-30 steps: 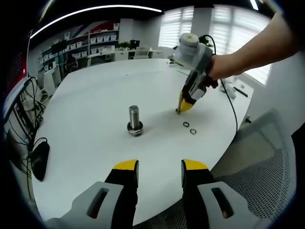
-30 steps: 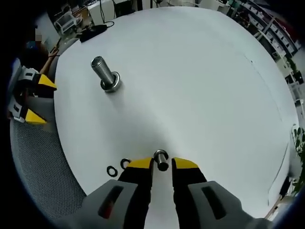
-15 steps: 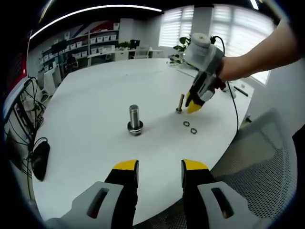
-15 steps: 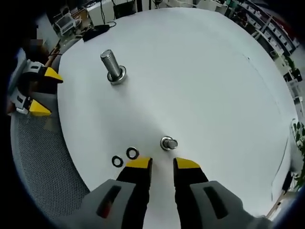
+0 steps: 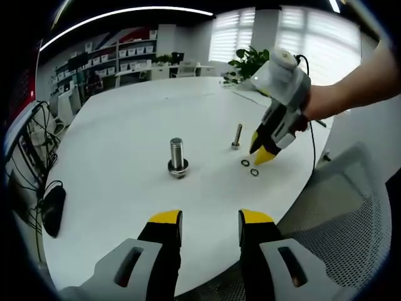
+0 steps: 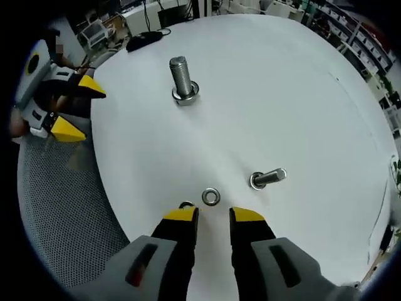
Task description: Place the washer onto the threaded stud by aligning its center hole with the stud, sliding it down to the base, and recovering from edge contact or off-axis alignment until the washer reaches the visible bottom stop.
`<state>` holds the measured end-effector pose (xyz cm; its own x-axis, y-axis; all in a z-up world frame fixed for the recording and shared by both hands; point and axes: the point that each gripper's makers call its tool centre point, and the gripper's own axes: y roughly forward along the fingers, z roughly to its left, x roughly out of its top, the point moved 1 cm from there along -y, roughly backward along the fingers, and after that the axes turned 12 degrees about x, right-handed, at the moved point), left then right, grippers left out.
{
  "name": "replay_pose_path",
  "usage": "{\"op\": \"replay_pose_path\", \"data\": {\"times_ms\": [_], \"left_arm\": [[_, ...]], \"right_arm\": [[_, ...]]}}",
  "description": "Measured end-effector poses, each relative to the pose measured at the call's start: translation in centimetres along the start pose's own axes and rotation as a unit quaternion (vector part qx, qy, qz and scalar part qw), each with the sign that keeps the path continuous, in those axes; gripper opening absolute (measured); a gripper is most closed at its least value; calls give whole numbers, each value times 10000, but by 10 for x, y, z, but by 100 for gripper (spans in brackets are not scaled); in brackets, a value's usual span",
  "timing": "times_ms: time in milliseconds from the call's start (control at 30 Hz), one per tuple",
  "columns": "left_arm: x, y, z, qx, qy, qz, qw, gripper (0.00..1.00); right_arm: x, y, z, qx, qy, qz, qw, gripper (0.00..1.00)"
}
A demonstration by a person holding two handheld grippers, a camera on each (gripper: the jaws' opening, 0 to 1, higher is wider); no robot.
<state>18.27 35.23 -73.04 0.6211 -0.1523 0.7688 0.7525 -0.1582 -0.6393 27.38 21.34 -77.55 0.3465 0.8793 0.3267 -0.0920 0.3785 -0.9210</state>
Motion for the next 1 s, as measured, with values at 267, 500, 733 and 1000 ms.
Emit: {"op": "replay_pose_path", "data": {"times_ms": [267,500,733,1000], "left_arm": [[0,0,2,28,-9,7,10000,34],[0,0,2,38,-11,-1,10000,34],[0,0,3,57,-17,-9,10000,34],[1,-1,3,69,-33,-24,10000,34]], "right_arm": [[-4,9,15,142,-117,89,9998,23],[-9,12,18,155,-162,182,9996,23],[-10,15,19,119,-295,245,9992,22],[-10,15,19,48,-607,341,9976,21]]}}
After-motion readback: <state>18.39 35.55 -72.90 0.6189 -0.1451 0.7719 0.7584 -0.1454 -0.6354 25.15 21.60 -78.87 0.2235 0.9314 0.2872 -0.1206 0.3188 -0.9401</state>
